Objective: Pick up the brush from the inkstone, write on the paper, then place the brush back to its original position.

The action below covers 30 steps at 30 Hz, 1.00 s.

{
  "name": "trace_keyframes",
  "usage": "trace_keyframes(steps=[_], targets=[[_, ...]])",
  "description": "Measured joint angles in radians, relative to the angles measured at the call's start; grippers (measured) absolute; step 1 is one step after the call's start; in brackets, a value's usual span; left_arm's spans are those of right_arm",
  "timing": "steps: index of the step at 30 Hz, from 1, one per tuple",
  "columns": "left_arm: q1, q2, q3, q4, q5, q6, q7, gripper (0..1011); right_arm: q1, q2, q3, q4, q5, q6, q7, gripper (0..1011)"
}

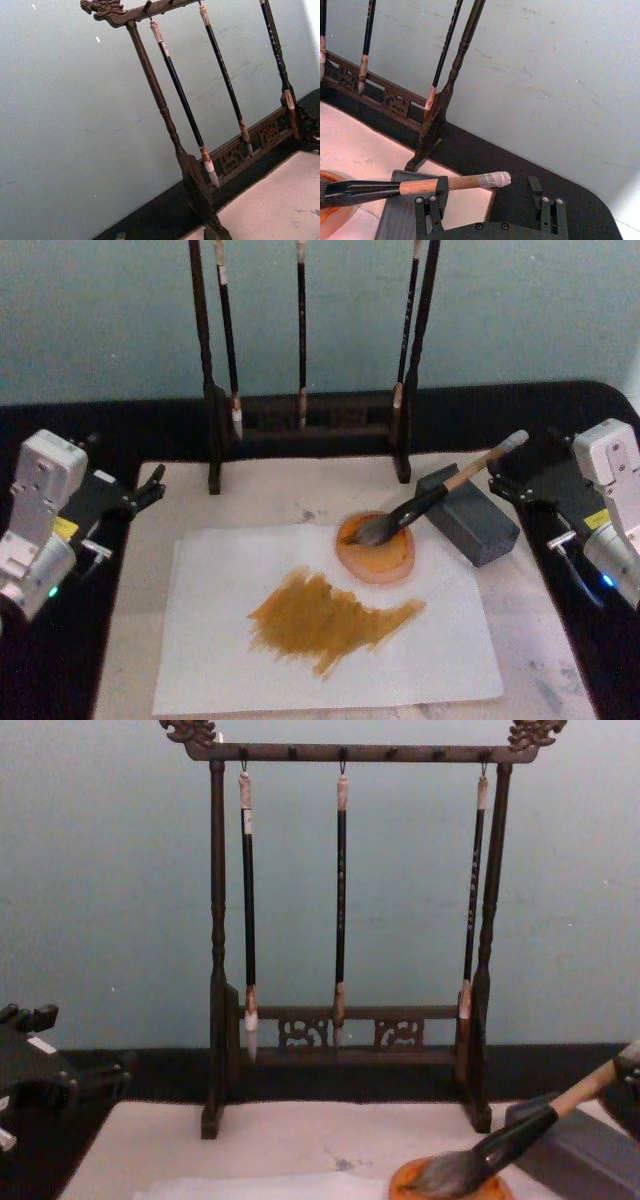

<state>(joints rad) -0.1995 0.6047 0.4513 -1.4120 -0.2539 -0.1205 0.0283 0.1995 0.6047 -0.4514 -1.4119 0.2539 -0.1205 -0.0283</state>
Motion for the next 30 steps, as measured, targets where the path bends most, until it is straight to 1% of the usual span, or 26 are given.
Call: trace_keyframes(steps=[30], targets=[[0.0, 0.0, 0.0, 0.0, 0.0, 0.0, 0.0, 1010, 0.0, 0.0, 0.0, 0.0, 0.0, 0.0, 0.0, 1000]])
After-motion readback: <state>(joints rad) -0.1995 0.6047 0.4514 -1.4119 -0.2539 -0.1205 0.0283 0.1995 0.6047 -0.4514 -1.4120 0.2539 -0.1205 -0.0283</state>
